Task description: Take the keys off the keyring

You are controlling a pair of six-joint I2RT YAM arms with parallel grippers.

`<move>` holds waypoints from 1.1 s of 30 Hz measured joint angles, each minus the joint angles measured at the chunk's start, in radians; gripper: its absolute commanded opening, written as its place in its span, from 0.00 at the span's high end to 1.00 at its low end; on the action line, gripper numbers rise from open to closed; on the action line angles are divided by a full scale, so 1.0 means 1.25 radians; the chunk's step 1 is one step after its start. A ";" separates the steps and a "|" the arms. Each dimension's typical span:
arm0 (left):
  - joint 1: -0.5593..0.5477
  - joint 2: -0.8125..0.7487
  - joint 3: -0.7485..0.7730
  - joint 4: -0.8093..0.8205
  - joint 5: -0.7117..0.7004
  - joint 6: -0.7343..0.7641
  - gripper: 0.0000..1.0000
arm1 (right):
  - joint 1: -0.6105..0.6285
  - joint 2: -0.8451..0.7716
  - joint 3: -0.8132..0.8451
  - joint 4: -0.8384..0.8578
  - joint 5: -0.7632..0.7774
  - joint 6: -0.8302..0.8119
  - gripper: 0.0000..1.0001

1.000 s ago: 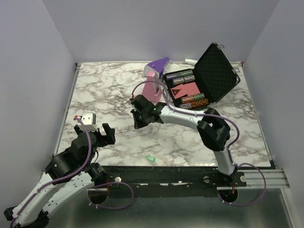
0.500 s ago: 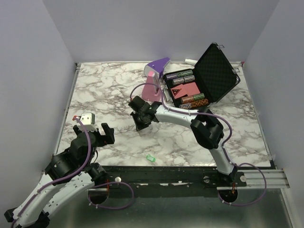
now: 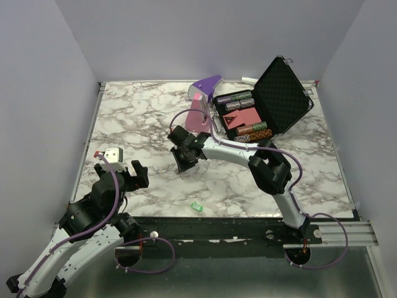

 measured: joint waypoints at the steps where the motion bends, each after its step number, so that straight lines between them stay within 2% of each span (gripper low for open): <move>1: 0.001 0.000 0.000 0.000 0.001 0.002 0.01 | 0.000 -0.002 -0.002 0.000 0.000 0.000 0.72; 6: 0.005 0.007 0.000 0.004 0.005 0.008 0.01 | 0.000 -0.044 -0.035 -0.002 0.000 0.001 0.67; 10: 0.006 0.010 0.000 0.004 0.009 0.009 0.01 | 0.000 -0.128 -0.091 0.002 0.000 0.005 0.56; 13: 0.009 0.010 0.000 0.004 0.015 0.011 0.01 | 0.000 -0.208 -0.138 0.011 0.003 0.011 0.36; 19: 0.009 0.016 0.000 0.005 0.020 0.014 0.01 | 0.000 -0.373 -0.234 0.046 0.042 0.017 0.27; 22: 0.009 0.020 0.000 0.006 0.022 0.017 0.01 | 0.000 -0.423 -0.279 0.058 0.057 0.024 0.12; 23: 0.009 0.021 0.000 0.007 0.022 0.018 0.01 | 0.000 -0.446 -0.303 0.063 0.063 0.026 0.02; 33: 0.009 0.021 0.000 0.010 0.026 0.022 0.01 | 0.000 -0.727 -0.559 0.094 0.110 0.057 0.00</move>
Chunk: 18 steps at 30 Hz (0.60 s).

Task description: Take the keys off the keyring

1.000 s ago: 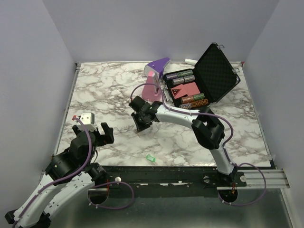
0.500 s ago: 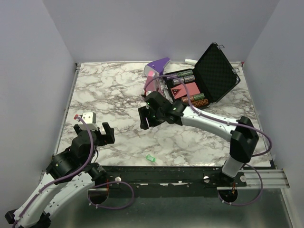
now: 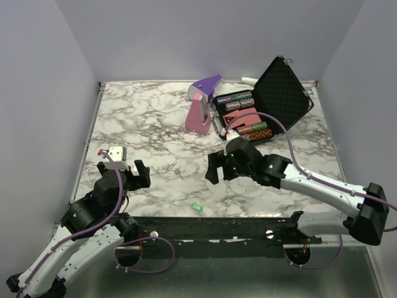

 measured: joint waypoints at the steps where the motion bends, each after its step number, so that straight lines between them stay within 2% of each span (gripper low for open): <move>1: 0.000 0.000 0.000 0.000 0.002 0.001 0.01 | 0.000 -0.027 -0.022 0.007 0.003 0.004 0.00; 10: 0.000 0.000 0.000 0.000 0.014 0.001 0.01 | 0.000 -0.272 -0.234 0.083 0.061 0.033 0.00; 18: 0.000 -0.007 0.000 0.001 0.016 0.001 0.01 | 0.000 -0.323 -0.282 0.101 0.221 0.049 0.00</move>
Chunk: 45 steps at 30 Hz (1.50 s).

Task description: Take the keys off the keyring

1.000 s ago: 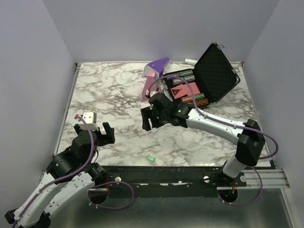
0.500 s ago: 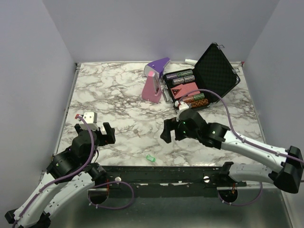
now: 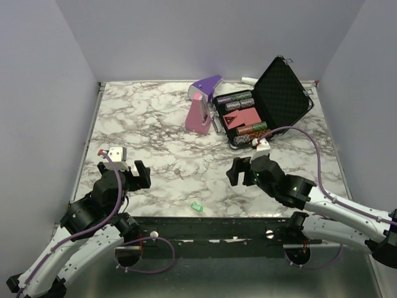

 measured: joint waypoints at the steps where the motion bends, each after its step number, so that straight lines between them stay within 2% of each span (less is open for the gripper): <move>1: 0.000 0.000 0.000 0.000 0.001 0.000 0.01 | 0.000 0.004 -0.007 0.000 0.030 0.002 0.00; 5: 0.000 0.000 0.000 0.000 0.001 0.000 0.01 | 0.000 0.011 -0.034 0.016 0.163 0.009 0.00; 10: 0.000 -0.001 0.000 -0.001 0.001 0.000 0.01 | 0.000 -0.013 -0.161 0.191 0.290 -0.091 0.00; 14: 0.000 -0.002 0.000 -0.001 0.004 0.000 0.01 | -0.015 0.007 -0.201 0.317 0.313 -0.226 0.00; 19: 0.000 -0.001 0.000 -0.001 0.009 0.002 0.01 | -0.061 0.032 -0.217 0.456 0.309 -0.331 0.00; 23: 0.000 0.012 0.000 0.000 0.016 0.006 0.01 | -0.141 0.073 -0.241 0.523 0.265 -0.385 0.00; 29: 0.000 0.024 0.000 0.000 0.025 0.013 0.01 | -0.291 0.151 -0.241 0.584 0.120 -0.427 0.00; 38: 0.000 0.024 0.000 -0.001 0.025 0.016 0.01 | -0.504 0.304 -0.204 0.695 -0.068 -0.420 0.00; 45: 0.000 0.007 0.000 -0.001 0.024 0.015 0.01 | -0.632 0.414 -0.198 0.809 -0.159 -0.394 0.00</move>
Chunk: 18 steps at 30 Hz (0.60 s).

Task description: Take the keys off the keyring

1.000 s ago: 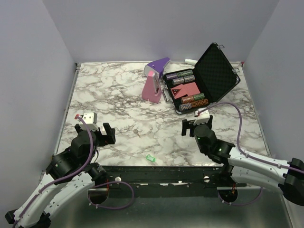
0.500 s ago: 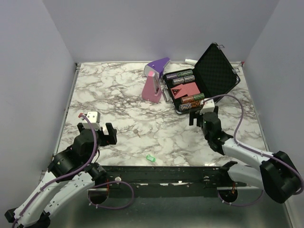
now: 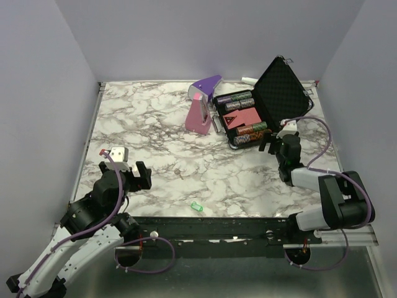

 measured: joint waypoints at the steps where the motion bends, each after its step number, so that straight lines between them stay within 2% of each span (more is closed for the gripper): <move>1: 0.000 -0.004 0.000 0.000 0.000 0.000 0.01 | -0.010 0.012 -0.001 0.019 -0.009 0.003 0.00; 8: 0.000 -0.009 0.000 0.000 0.000 0.000 0.01 | -0.055 0.080 -0.028 0.163 -0.066 0.005 0.00; 14: 0.001 -0.011 0.000 0.000 0.000 0.000 0.01 | -0.101 0.163 -0.092 0.353 -0.119 0.010 0.00; 18: 0.002 -0.010 0.000 0.001 0.000 0.000 0.01 | -0.109 0.186 -0.110 0.389 -0.130 0.018 0.00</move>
